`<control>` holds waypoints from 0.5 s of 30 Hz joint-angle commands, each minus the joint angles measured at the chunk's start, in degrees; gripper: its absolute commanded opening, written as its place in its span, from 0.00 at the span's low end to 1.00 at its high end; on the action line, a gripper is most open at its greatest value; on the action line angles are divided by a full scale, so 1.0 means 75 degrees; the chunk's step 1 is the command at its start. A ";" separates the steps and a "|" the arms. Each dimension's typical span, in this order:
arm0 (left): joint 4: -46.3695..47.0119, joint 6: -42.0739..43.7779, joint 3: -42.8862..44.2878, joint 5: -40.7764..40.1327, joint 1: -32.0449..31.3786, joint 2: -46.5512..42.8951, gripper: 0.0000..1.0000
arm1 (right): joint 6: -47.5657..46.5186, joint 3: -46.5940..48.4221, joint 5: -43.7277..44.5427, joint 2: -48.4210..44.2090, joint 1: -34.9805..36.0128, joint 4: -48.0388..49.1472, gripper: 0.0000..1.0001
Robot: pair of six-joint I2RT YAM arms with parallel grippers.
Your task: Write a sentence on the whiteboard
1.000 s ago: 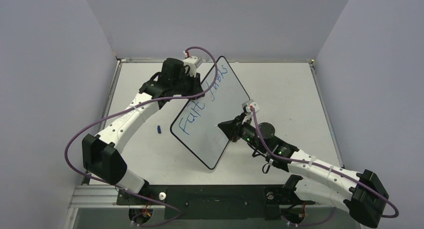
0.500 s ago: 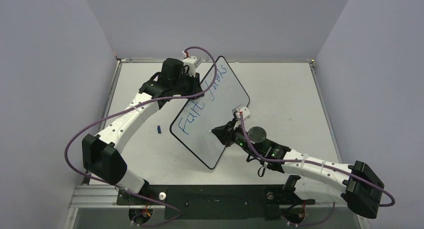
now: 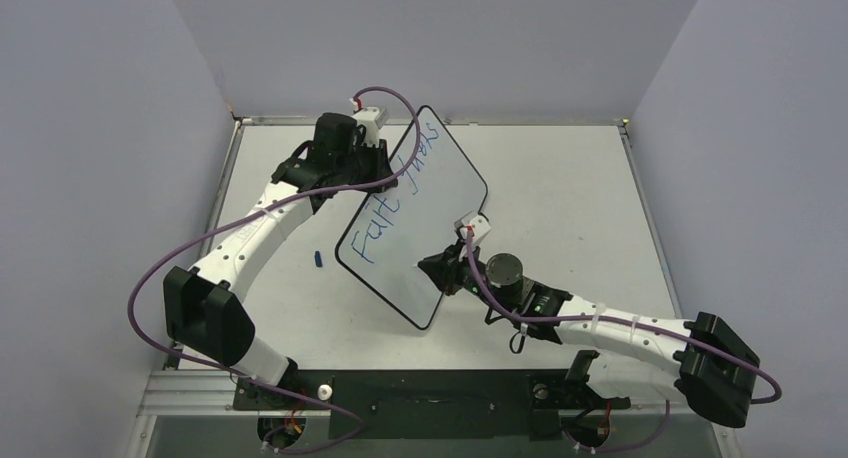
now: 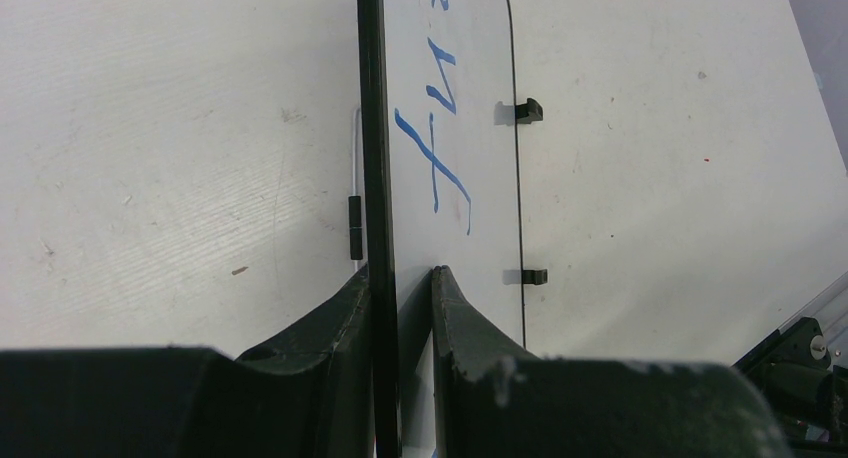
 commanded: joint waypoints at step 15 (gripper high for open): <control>0.0438 0.0759 0.0218 -0.1139 0.0159 -0.0001 0.00 | -0.0443 0.0541 0.0381 0.0592 0.0513 0.0779 0.00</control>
